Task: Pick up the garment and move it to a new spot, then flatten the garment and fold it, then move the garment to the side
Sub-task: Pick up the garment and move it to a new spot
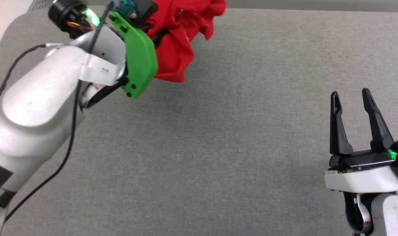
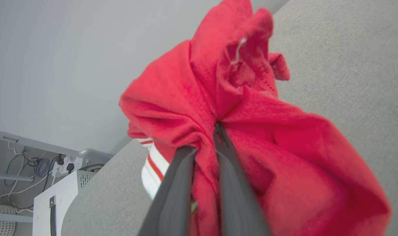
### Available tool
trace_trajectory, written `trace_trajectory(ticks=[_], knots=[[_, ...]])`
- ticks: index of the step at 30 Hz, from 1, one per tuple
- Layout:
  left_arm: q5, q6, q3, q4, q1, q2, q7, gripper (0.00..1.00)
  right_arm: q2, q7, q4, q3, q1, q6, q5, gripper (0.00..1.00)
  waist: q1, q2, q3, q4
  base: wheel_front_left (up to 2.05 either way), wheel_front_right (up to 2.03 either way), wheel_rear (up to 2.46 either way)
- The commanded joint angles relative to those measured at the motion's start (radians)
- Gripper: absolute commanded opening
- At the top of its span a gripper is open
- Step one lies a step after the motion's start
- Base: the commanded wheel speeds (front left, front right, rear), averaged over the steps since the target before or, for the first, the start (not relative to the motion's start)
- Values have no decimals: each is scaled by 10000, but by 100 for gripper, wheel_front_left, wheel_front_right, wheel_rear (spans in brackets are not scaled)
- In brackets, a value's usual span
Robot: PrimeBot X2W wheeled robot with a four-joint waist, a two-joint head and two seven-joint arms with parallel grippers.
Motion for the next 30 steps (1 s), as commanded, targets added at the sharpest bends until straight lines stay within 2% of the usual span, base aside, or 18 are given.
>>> trace_trajectory(ticks=[1, 7, 12, 15, 18, 21, 25, 27, 30], knots=[[176, -19, -120, -95, -298, -231, -107, 0, -20, -28, 6, -35, 75, -7, 95, 100, 1, 0, 45, -797, 0, 0, 0], [302, -19, -1296, -152, -818, -1245, -364, 0, -19, -28, 23, -140, 49, -7, 422, 100, 1, 0, 272, -1800, 0, 0, 0], [126, -19, -2383, 174, -947, -2231, -584, 0, -19, -28, 42, -210, 29, -7, 651, 100, 1, 0, 492, -2341, 0, 0, 0], [151, -19, -2663, 376, -584, -2797, -504, 0, -19, -28, 32, -232, 0, -7, 757, 100, 1, 0, 650, -2548, 0, 0, 0], [757, -19, -2703, 287, 408, -3276, 160, 0, -19, -28, 34, -247, -63, -7, 834, 100, 1, 0, 831, -2682, 0, 0, 0], [1449, -19, -2707, -71, 1627, -3513, 1063, 0, -19, -28, 53, -254, -136, -7, 885, 100, 1, 0, 982, -2735, 0, 0, 0], [1871, -19, -2709, -477, 2716, -3485, 1899, 0, -19, -28, 114, -237, -262, -7, 884, 100, 1, 0, 1114, -2710, 0, 0, 0], [1973, -19, -2710, -583, 3004, -3436, 2094, 0, -19, -28, 150, -225, -332, -7, 884, 100, 1, 0, 1147, -2664, 0, 0, 0], [1962, -19, -2710, -492, 3020, -3422, 1759, 0, -19, -28, 178, -231, -372, -7, 859, 100, 1, 0, 1116, -2520, 0, 0, 0]])
